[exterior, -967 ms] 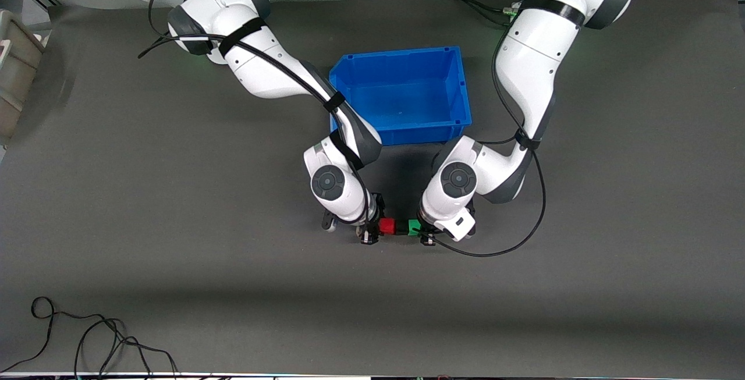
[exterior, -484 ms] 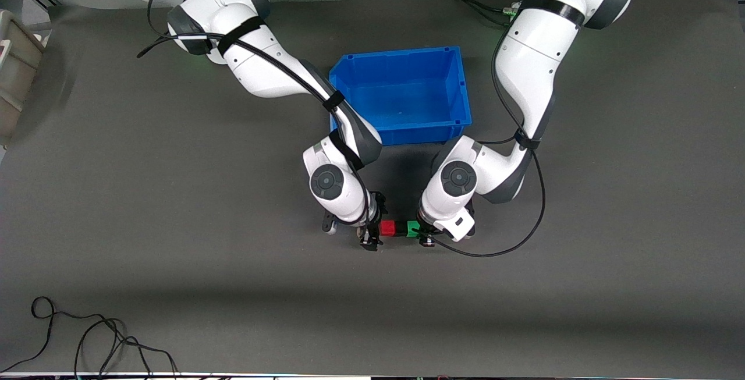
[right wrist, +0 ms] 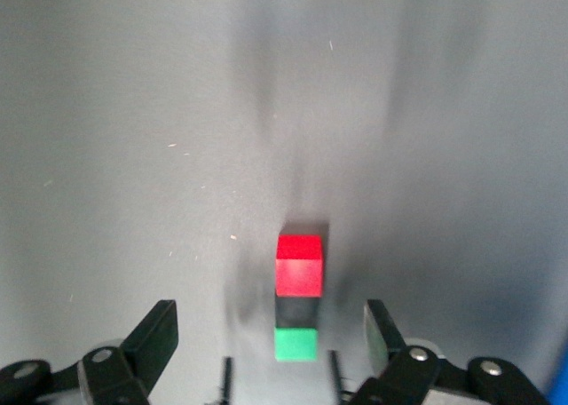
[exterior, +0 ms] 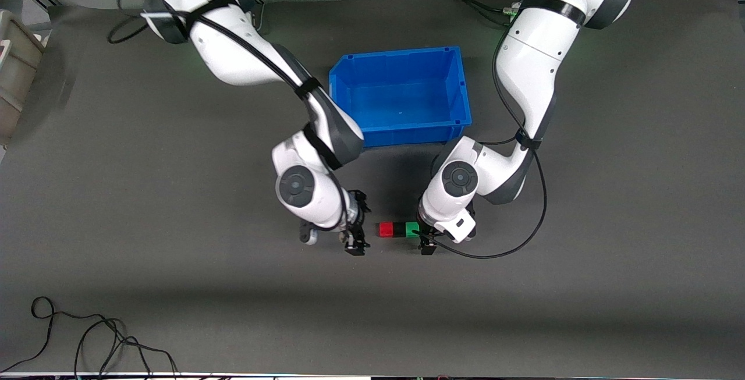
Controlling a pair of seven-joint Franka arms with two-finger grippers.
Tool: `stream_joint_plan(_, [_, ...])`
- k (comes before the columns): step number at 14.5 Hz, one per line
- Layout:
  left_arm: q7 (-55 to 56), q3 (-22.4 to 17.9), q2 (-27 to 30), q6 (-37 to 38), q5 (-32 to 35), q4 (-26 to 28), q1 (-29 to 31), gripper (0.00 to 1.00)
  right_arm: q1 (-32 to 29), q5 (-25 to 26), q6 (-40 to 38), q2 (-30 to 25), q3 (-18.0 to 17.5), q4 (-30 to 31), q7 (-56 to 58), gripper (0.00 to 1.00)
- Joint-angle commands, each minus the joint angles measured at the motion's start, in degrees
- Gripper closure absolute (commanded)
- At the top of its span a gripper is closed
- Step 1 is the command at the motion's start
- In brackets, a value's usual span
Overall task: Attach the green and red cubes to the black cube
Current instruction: 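Open both grippers and lift them away from the cubes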
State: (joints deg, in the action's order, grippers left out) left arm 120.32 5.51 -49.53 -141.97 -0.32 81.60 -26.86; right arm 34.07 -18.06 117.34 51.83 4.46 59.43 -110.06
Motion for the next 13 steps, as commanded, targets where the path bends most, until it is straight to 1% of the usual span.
stream_joint_plan(1, [-2.0, -0.4, 3.6, 7.9, 4.8, -0.8, 0.8, 0.00, -3.0, -0.7, -10.4, -7.4, -0.1, 1.9, 12.5, 0.01])
stream_joint_plan(2, [-5.3, -0.2, 4.8, 11.7, 6.0, -1.0, 2.0, 0.00, -4.6, -0.7, -14.7, -9.8, -0.1, 1.9, 17.2, 0.01])
stream_joint_plan(5, [-17.2, -0.4, 10.8, 22.5, 6.1, -0.6, 3.7, 0.00, -9.4, -0.6, -28.1, -16.8, 0.5, 2.2, 32.0, 0.01])
stream_joint_plan(7, [-28.3, 0.3, 14.2, 27.8, 5.6, -0.4, 7.9, 0.00, -14.4, 0.0, -36.7, -20.5, 0.6, 2.2, 44.9, 0.00])
stream_joint_plan(9, [-36.7, 0.1, 16.3, 33.2, 3.3, -0.3, 10.1, 0.00, -18.1, 0.4, -41.7, -24.9, 0.7, 3.4, 57.0, 0.00])
stream_joint_plan(10, [-40.5, 0.1, 17.0, 35.3, 3.3, -0.2, 11.0, 0.00, -19.6, 0.9, -42.8, -27.7, 1.1, 4.8, 62.3, 0.00])
stream_joint_plan(11, [-45.0, 0.0, 18.1, 36.4, 3.3, 0.7, 11.9, 0.00, -20.2, 2.4, -44.0, -29.8, 1.2, 6.0, 67.2, 0.00])
stream_joint_plan(13, [-53.8, -0.1, 22.9, 36.6, 3.4, 4.9, 14.4, 0.00, -20.4, 8.5, -48.1, -32.5, 1.8, 6.5, 77.2, 0.00])
